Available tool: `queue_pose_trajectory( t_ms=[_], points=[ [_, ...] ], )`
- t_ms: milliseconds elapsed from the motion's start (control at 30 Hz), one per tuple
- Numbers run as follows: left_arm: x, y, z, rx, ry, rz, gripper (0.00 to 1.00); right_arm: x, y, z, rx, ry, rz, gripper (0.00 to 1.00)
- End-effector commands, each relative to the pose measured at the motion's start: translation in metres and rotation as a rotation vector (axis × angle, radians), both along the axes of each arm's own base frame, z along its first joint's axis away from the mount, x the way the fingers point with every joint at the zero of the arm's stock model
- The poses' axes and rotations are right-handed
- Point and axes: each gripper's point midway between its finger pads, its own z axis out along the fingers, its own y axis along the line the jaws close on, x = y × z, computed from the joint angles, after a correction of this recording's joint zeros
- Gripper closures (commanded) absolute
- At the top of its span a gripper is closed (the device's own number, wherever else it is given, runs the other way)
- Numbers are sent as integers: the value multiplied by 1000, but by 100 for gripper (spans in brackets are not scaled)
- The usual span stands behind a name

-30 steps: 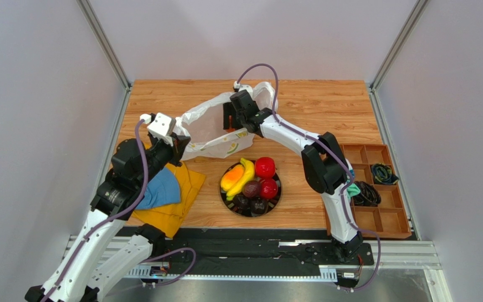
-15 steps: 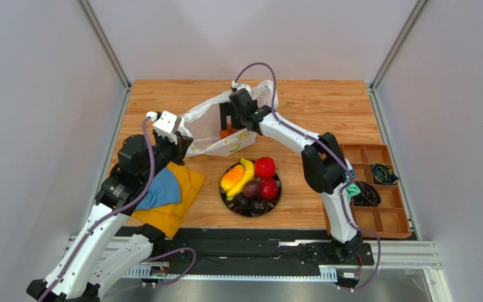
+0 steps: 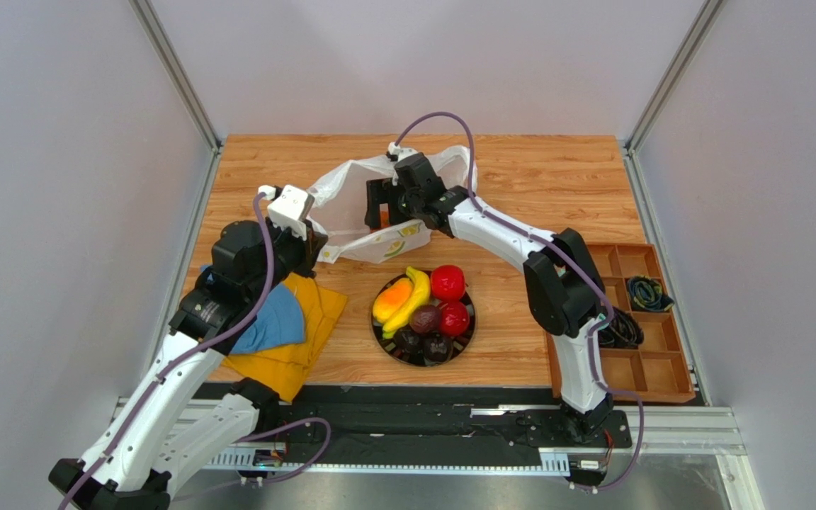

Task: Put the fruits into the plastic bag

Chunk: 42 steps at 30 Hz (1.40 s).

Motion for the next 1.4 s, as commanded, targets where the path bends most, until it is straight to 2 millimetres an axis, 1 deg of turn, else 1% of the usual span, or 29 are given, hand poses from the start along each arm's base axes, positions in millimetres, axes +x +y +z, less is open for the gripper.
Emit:
queue_pose_trajectory(
  t_ms=[0, 33, 100, 133, 267, 333, 367, 433, 467, 567, 600, 667, 700, 800, 833, 900, 933, 967, 1000, 1033, 1067, 1100, 1133, 1167, 1200, 1233, 1267, 1300, 1367],
  points=[
    [2, 3, 15, -7, -20, 22, 100, -21, 25, 86, 161, -168, 120, 4],
    [3, 3, 13, -3, -15, 22, 100, -24, 24, 98, 167, -194, 129, 3],
    [3, 3, 13, -5, -12, 26, 100, -31, 26, 102, 165, -206, 140, 2],
    [3, 3, 12, -3, -8, 26, 100, -34, 26, 110, 170, -219, 142, 2],
    [4, 3, 10, 1, -2, 29, 100, -42, 25, 123, 187, -226, 150, 0],
    [5, 4, 9, 3, -1, 34, 100, -48, 26, 124, 200, -221, 167, 0],
    [5, 4, 10, 4, -1, 37, 100, -53, 26, 134, 216, -235, 175, 0],
    [5, 5, 9, 5, 2, 41, 100, -62, 26, 139, 244, -240, 202, 0],
    [5, 5, 9, 5, 2, 41, 100, -70, 25, 152, 277, -247, 215, 0],
    [6, 4, 7, 7, 9, 41, 100, -88, 26, 165, 339, -246, 276, 1],
    [6, 4, 8, 7, 8, 41, 100, -99, 24, 182, 374, -265, 312, 1],
    [6, 4, 7, 8, 10, 41, 100, -112, 23, 191, 401, -267, 358, 2],
    [6, 4, 6, 9, 13, 40, 100, -123, 23, 204, 432, -281, 404, 2],
    [7, 4, 5, 12, 17, 41, 100, -140, 21, 210, 458, -273, 471, 3],
    [7, 4, 5, 12, 17, 41, 100, -146, 18, 217, 467, -283, 482, 3],
    [8, 8, 4, 19, 17, 65, 100, -154, 15, 207, 433, -275, 501, 4],
    [9, 8, 5, 18, 14, 65, 100, -159, 12, 208, 407, -293, 510, 5],
    [9, 7, 4, 19, 17, 63, 100, -160, 13, 202, 349, -315, 469, 5],
    [8, 8, 4, 20, 16, 63, 100, -165, 8, 188, 271, -299, 447, 5],
    [8, 8, 5, 19, 15, 63, 100, -182, 11, 188, 210, -348, 476, 5],
    [9, 8, 4, 20, 16, 64, 100, -177, 4, 183, 141, -374, 408, 5],
    [8, 8, 5, 19, 15, 63, 100, -184, -1, 169, 87, -355, 399, 5],
    [9, 8, 4, 20, 16, 64, 100, -195, 0, 167, 77, -351, 395, 5],
    [8, 8, 5, 18, 16, 63, 100, -193, -10, 171, 68, -366, 337, 6],
    [9, 7, 4, 19, 17, 63, 100, -199, -16, 157, 52, -342, 334, 6],
    [8, 8, 4, 19, 18, 63, 100, -206, -18, 156, 62, -331, 333, 6],
    [8, 8, 5, 18, 16, 62, 100, -211, -26, 160, 87, -326, 307, 7],
    [8, 7, 4, 17, 18, 62, 100, -217, -31, 147, 75, -301, 305, 7],
    [8, 8, 5, 17, 18, 64, 100, -222, -42, 147, 87, -289, 276, 7]
  ],
)
